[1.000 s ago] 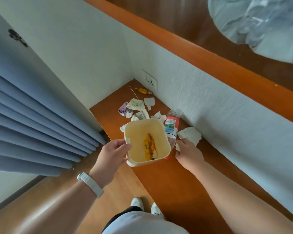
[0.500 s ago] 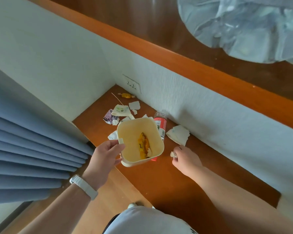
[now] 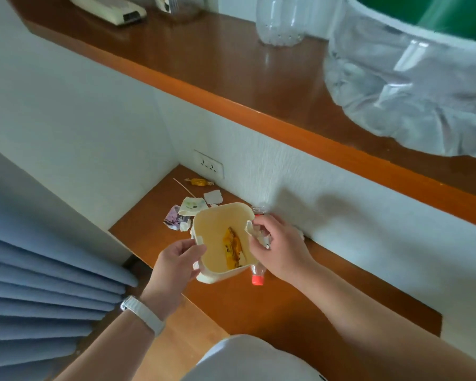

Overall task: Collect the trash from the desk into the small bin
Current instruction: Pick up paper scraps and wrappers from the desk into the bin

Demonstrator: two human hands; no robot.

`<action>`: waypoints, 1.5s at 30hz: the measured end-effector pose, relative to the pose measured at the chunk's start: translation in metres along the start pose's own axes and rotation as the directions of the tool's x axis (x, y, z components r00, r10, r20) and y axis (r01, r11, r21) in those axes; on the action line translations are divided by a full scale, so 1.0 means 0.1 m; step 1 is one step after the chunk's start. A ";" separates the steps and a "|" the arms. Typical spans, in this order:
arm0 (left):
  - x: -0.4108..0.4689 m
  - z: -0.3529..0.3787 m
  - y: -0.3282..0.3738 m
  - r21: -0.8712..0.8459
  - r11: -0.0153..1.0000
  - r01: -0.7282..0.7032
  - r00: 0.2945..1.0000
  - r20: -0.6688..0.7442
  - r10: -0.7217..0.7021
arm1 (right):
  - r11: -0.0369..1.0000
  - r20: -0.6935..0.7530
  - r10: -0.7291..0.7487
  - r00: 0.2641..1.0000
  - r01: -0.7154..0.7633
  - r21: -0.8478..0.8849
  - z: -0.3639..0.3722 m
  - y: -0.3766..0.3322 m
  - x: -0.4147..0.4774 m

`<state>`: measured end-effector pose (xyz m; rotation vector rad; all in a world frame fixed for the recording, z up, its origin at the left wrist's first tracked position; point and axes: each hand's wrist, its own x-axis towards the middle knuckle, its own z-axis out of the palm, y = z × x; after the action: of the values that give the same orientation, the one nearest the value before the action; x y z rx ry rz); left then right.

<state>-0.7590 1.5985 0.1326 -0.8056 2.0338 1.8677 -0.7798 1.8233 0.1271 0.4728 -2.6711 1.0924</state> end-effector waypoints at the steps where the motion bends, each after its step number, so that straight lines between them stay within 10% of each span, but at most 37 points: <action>1: 0.02 0.00 0.01 -0.020 1.000 0.005 1.000 0.007 -0.005 | 1.000 0.040 -0.026 0.999 0.027 -0.012 -0.01 -0.07 0.03; 9: 0.17 -0.03 0.03 -0.061 0.998 -0.001 0.995 0.101 0.007 | 0.992 0.227 -0.078 0.971 0.098 -0.074 -0.23 -0.15 0.36; 14: 0.25 -0.13 0.00 -0.009 1.000 0.001 0.995 0.099 0.000 | 0.975 0.047 0.223 0.974 -0.224 0.008 -0.22 0.21 0.40; 20: 0.33 -0.26 -0.04 0.008 0.999 0.034 0.995 0.095 -0.034 | 0.845 0.241 0.497 0.833 -0.403 -0.352 0.06 0.97 0.15; 33: 0.42 -0.37 -0.14 0.046 0.997 0.064 0.995 0.071 -0.067 | 0.688 0.230 0.616 0.754 -0.373 -0.622 0.49 1.55 -0.14; 45: 0.39 -0.16 -0.03 0.058 0.998 0.039 0.996 0.080 -0.043 | 0.731 0.111 0.509 0.854 -0.360 -0.579 0.41 1.45 -0.28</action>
<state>-0.7867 1.5742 0.1113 -0.7385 1.9957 1.7835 -0.8112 1.8978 -0.0035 -0.1555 -3.2495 0.2991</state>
